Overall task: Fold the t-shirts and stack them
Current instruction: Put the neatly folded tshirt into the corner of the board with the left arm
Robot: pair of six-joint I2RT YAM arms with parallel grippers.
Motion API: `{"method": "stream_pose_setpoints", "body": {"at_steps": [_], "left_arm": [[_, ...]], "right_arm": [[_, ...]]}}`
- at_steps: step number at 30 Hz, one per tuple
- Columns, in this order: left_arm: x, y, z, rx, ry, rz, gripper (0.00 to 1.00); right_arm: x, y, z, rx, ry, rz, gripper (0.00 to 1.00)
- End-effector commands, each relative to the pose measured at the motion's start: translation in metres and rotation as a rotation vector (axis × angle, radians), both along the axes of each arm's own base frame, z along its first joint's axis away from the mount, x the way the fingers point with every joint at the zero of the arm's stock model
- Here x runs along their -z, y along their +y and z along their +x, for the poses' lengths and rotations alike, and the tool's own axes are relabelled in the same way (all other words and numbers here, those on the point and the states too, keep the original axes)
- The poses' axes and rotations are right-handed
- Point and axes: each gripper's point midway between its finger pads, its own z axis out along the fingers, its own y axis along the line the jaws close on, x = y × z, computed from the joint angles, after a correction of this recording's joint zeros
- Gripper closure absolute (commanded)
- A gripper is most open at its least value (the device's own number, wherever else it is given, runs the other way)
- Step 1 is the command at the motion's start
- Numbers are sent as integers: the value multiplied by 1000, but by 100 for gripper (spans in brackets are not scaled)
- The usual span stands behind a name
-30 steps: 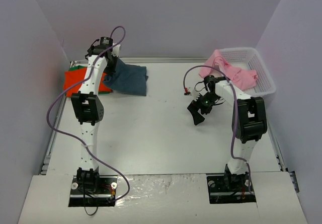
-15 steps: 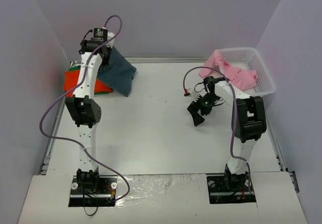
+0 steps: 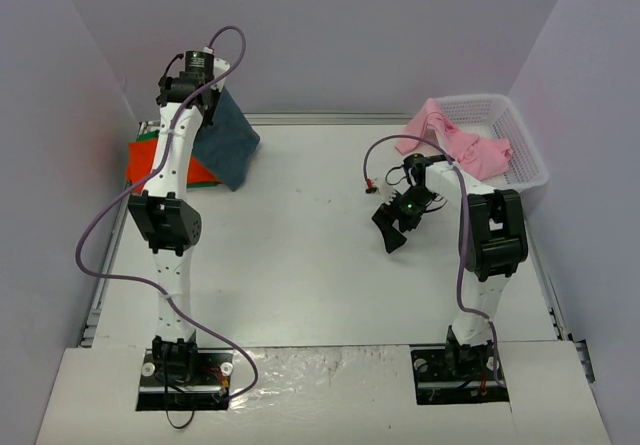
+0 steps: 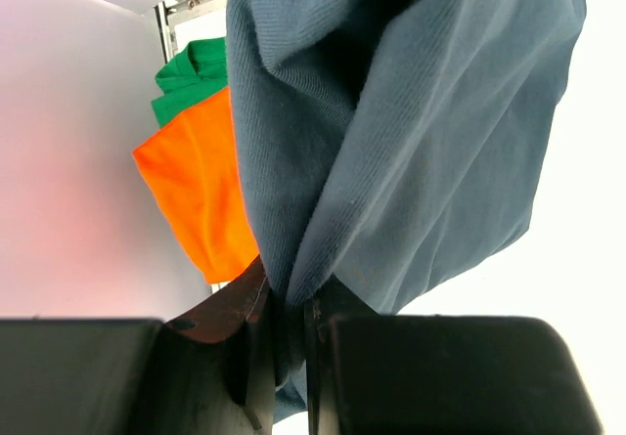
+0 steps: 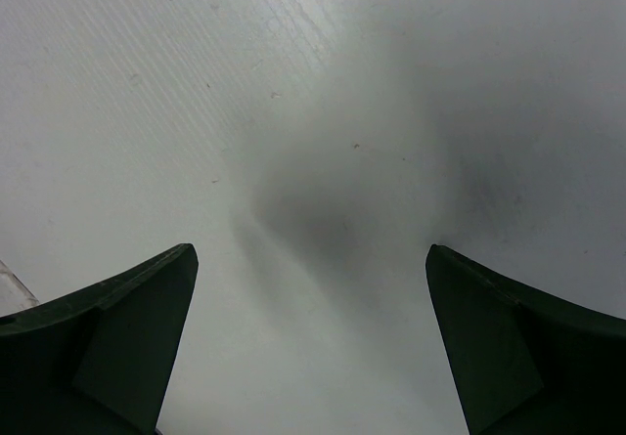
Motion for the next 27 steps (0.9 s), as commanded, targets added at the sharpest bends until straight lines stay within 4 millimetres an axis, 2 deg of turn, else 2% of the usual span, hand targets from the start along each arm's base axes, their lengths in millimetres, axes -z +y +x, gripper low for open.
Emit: {"method": "stream_pose_setpoints", "body": {"at_steps": [1,7,15,27], "left_arm": [[-68,-2,-6,8,-163,49,98],[-77,-7,-3,10,-189,96,98],[-78,2,-1,-22,-201,117,98],[-92,13,-2,-66,-246,102,98]], "right_arm": [[7,-3,-16,-15,64,-19,0],[10,-4,-17,-17,73,-27,0],[17,-4,-20,-26,93,-49,0],[24,-5,-23,-33,113,-73,0]]}}
